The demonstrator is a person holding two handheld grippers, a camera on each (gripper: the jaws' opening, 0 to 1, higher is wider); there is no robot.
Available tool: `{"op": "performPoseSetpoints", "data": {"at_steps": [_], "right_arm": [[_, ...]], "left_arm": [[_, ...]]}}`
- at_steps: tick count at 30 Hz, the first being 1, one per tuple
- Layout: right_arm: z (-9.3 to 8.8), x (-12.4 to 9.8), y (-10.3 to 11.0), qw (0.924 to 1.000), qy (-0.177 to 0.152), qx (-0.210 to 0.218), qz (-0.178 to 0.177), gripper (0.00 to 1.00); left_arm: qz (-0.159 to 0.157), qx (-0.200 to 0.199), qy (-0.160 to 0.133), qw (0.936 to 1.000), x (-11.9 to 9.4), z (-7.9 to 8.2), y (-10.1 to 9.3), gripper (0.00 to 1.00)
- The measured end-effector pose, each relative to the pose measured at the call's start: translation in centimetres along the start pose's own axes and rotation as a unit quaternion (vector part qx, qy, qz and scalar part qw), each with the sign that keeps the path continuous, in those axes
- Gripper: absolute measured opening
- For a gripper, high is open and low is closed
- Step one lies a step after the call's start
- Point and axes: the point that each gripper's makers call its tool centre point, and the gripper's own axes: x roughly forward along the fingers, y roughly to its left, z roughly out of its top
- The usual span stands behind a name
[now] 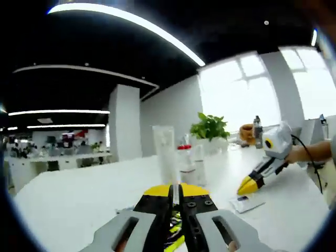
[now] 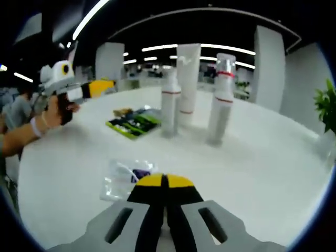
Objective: Arrange the skincare products in the storage area until every visible bottle or jar stands upright without overlapping.
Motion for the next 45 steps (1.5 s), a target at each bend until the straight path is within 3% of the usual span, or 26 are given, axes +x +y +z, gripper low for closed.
{"op": "performPoseSetpoints", "data": {"at_steps": [3, 6, 9, 13, 16, 18, 19, 20, 25, 28, 31, 33, 38, 43, 45], "right_arm": [[0.0, 0.0, 0.8, 1.0, 0.001, -0.009, -0.004, 0.0], [0.0, 0.0, 1.4, 1.0, -0.002, -0.009, 0.002, 0.0], [0.0, 0.3, 2.1, 0.9998, -0.005, 0.002, 0.018, 0.0], [0.2, 0.4, 2.5, 0.9998, -0.006, -0.002, 0.02, 0.0], [0.1, 0.4, 2.8, 0.9997, -0.004, -0.003, 0.023, 0.0], [0.1, 0.4, 3.2, 0.9996, -0.007, -0.001, 0.029, 0.0], [0.1, 0.4, 3.3, 0.9995, -0.008, 0.002, 0.031, 0.0], [0.1, 0.3, 3.4, 0.9995, -0.009, 0.002, 0.032, 0.0], [0.2, 0.1, 3.8, 0.9993, -0.013, 0.005, 0.034, 0.0], [0.2, 0.0, 3.9, 0.9993, -0.012, 0.005, 0.036, 0.0], [0.2, 0.1, 3.9, 0.9993, -0.011, 0.004, 0.035, 0.0], [0.2, 0.1, 3.9, 0.9993, -0.011, 0.004, 0.034, 0.0], [0.2, -0.1, 4.1, 0.9995, -0.02, -0.005, 0.024, 0.0], [0.2, -0.1, 4.2, 0.9994, -0.025, -0.019, 0.013, 0.0], [0.2, -0.1, 4.3, 0.9994, -0.024, -0.021, 0.012, 0.0]], "left_arm": [[-0.078, -0.033, 0.095, 0.9918, 0.5, -2.9, -4.4, 0.08], [-0.118, -0.053, 0.139, 0.9818, 0.7, -3.9, -6.9, 0.21], [-0.14, -0.103, 0.145, 0.974, 0.9, -4.0, -7.9, 0.25], [-0.144, -0.165, 0.168, 0.961, 0.6, -5.1, -7.3, 0.25], [-0.167, -0.24, 0.183, 0.9387, 0.3, -5.7, -8.2, 0.25], [-0.189, -0.287, 0.216, 0.914, -0.1, -6.6, -9.8, 0.25], [-0.197, -0.288, 0.223, 0.9101, -0.3, -6.9, -10.3, 0.23], [-0.194, -0.282, 0.206, 0.9166, -0.2, -6.5, -10.2, 0.22], [-0.191, -0.269, 0.214, 0.9195, -0.9, -6.2, -10.1, 0.23], [-0.202, -0.3, 0.215, 0.907, -1.1, -6.0, -10.3, 0.24], [-0.219, -0.332, 0.221, 0.8905, -1.1, -5.9, -10.8, 0.23], [-0.224, -0.342, 0.22, 0.8856, -0.9, -5.8, -11.0, 0.23], [-0.233, -0.352, 0.213, 0.8813, -0.6, -5.4, -11.4, 0.22], [-0.245, -0.375, 0.2, 0.8712, -0.5, -4.6, -11.5, 0.21], [-0.242, -0.372, 0.2, 0.8737, -0.4, -4.6, -11.4, 0.21]]}}
